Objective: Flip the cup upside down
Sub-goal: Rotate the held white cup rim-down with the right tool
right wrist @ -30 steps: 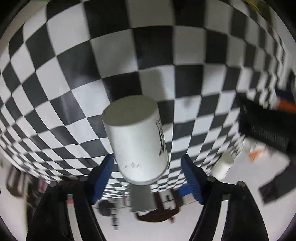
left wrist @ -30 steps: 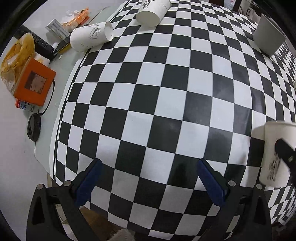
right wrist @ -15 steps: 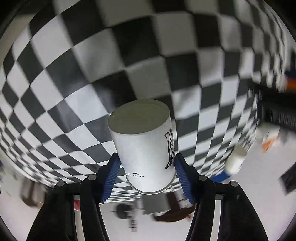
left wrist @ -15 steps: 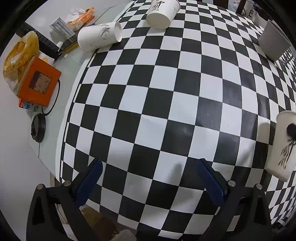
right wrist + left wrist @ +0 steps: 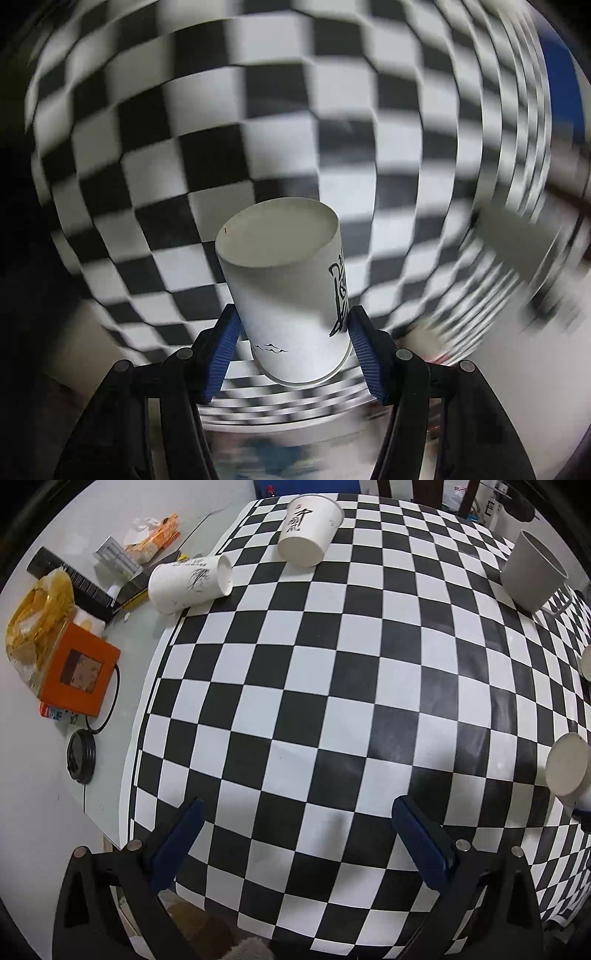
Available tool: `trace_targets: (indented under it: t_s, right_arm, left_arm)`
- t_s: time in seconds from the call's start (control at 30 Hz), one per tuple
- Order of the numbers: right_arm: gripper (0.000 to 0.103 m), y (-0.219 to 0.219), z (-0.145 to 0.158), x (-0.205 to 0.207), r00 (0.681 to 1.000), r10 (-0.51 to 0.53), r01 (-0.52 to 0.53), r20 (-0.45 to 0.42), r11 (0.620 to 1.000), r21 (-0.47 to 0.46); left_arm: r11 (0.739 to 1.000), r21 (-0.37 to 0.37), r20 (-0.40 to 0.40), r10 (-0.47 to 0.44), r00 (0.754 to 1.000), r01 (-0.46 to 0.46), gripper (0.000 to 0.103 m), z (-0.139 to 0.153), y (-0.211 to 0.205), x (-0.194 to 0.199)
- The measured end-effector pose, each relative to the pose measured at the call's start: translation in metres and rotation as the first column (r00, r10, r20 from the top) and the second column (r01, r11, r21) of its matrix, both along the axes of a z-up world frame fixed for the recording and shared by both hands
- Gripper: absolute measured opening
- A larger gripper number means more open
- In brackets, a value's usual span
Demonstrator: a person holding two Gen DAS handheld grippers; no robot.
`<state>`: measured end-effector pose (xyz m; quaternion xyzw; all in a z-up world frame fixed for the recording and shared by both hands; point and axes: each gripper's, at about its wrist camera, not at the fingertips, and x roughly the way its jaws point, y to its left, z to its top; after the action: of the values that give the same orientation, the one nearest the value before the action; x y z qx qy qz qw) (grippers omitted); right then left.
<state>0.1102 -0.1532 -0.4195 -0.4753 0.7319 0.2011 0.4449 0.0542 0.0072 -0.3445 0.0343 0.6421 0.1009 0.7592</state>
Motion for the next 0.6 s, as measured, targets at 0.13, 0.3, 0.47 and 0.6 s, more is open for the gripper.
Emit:
trace_targets:
  t_s: [0.13, 0.3, 0.47, 0.6]
  right_arm:
    - [0.062, -0.037, -0.004, 0.021, 0.932, -0.355, 0.358, -0.072, 0.933, 0.026]
    - [0.062, -0.072, -0.012, 0.025, 0.815, -0.57, 0.576, -0.106, 0.817, 0.036]
    - [0.064, -0.091, -0.02, 0.024, 0.743, -0.659, 0.666, -0.114, 0.745, 0.036]
    - [0.075, -0.098, -0.021, 0.027, 0.723, -0.682, 0.687, -0.111, 0.726, 0.016]
  left_arm:
    - [1.0, -0.01, -0.004, -0.014, 1.0, 0.014, 0.103, -0.001, -0.008, 0.001]
    - [0.999, -0.023, -0.008, -0.023, 1.0, 0.023, 0.103, -0.001, -0.018, 0.001]
    - [0.999, -0.037, -0.024, -0.022, 0.999, 0.021, 0.103, -0.006, -0.023, 0.003]
    - [0.999, -0.048, -0.034, -0.02, 0.999, 0.019, 0.103, -0.009, -0.026, 0.004]
